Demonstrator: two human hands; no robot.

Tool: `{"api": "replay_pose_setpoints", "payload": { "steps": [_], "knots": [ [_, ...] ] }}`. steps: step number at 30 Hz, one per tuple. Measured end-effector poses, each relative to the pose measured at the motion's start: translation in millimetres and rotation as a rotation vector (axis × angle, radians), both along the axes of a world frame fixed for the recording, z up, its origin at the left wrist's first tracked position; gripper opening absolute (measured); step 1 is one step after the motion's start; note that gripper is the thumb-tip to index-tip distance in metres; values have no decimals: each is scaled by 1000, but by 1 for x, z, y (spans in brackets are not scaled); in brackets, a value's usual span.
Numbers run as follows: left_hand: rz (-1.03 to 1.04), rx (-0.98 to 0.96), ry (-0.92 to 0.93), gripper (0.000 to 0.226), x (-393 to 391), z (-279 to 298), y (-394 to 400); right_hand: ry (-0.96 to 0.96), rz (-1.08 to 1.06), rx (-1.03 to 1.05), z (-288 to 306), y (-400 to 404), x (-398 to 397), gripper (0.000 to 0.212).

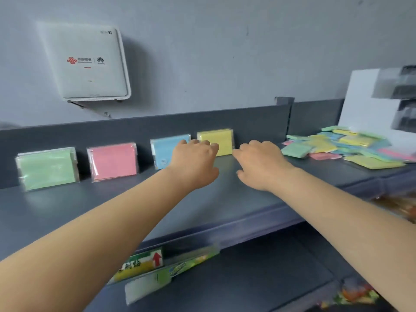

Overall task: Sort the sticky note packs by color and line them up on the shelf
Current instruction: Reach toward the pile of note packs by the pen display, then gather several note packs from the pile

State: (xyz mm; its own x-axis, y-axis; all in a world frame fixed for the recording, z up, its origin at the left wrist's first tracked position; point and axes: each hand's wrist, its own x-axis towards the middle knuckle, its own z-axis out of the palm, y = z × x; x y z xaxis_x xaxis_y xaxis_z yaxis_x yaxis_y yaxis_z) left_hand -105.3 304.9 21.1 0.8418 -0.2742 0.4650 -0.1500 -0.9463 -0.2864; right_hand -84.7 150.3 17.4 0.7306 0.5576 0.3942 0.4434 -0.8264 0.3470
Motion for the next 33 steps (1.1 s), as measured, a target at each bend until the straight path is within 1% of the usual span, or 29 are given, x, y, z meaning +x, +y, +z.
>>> {"api": "replay_pose_setpoints", "payload": {
  "steps": [3,6,9,12,15,19,25,30,33],
  "knots": [
    [-62,-16,-4,33,8,-4,-54,-19,-62,-4,-4,-54,-3,20],
    [-118,-40,18,33,16,-10,-102,-32,-115,-6,-7,-104,-6,17],
    [-176,-60,38,36,23,-15,-143,-7,-163,43,-9,-146,-7,18],
    [-237,-85,81,40,29,-17,-177,25,-200,105,-12,-181,-7,29],
    [-294,-108,119,38,40,-18,-210,53,-247,163,-14,-217,-7,40],
    [-360,-116,151,37,59,-18,-249,41,-314,254,-18,-257,-2,32],
    [-430,-96,176,35,103,-19,-301,112,-419,415,-27,-310,24,34],
    [-492,-60,197,35,151,-15,-341,134,-474,468,-26,-349,61,34],
    [-530,-39,198,36,181,-13,-361,167,-506,505,-23,-372,89,30]
  ]
}}
